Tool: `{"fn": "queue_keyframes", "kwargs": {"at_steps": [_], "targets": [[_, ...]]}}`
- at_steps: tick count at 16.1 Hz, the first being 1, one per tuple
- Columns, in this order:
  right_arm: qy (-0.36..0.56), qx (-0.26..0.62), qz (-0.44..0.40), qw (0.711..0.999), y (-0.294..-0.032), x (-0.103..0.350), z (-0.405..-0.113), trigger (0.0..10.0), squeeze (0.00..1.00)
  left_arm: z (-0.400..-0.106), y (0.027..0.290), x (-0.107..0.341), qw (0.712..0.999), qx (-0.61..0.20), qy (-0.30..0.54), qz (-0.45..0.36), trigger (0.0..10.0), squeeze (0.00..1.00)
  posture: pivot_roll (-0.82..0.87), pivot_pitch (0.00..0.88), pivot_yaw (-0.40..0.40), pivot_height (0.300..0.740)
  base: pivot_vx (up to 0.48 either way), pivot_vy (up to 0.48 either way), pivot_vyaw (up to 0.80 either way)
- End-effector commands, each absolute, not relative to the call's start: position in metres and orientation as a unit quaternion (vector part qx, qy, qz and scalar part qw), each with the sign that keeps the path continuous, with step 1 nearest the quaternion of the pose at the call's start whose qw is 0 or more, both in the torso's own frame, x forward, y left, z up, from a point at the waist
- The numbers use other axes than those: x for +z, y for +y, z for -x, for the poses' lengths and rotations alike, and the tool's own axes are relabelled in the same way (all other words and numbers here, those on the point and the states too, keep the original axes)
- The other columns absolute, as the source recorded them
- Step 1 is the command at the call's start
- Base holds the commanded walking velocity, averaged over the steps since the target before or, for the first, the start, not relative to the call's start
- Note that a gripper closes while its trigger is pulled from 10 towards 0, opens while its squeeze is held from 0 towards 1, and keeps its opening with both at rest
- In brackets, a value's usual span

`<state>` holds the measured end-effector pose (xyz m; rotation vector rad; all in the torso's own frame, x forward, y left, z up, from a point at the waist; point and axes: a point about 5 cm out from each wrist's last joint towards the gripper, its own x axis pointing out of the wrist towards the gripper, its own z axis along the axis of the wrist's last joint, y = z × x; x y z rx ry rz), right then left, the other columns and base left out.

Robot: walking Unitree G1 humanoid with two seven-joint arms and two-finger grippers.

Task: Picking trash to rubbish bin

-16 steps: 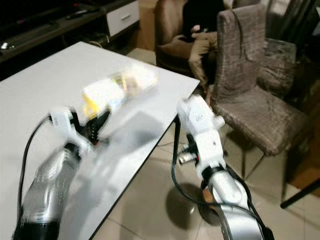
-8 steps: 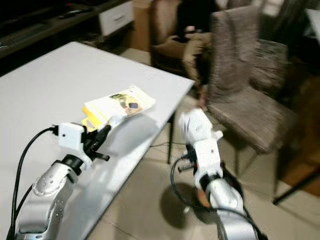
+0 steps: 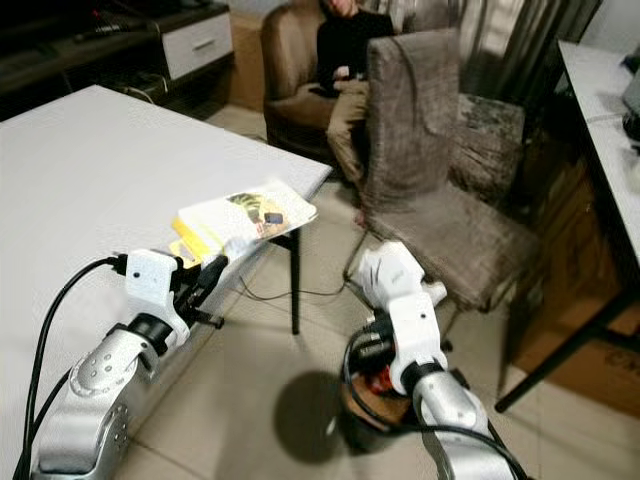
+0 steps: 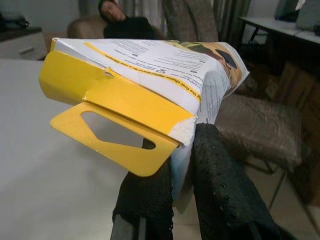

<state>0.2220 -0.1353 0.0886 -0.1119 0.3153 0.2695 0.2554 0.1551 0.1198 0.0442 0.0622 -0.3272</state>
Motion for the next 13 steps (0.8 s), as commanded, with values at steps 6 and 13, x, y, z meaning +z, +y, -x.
{"fn": "queue_keyframes", "kwargs": {"at_steps": [6,13], "targets": [[0.18,0.099,0.066,0.976,-0.146,0.082,-0.22,10.0,0.0,-0.265,0.142,0.116,0.977,-0.203,0.057,-0.028,10.0,0.0,-0.12,0.028,0.01,0.74,0.0,0.224,0.0],[0.2,0.094,0.053,0.974,-0.145,0.073,-0.213,10.0,0.0,-0.269,0.136,0.112,0.969,-0.237,0.057,-0.033,10.0,0.0,-0.11,0.036,0.025,0.74,0.0,0.0,-0.34]]}}
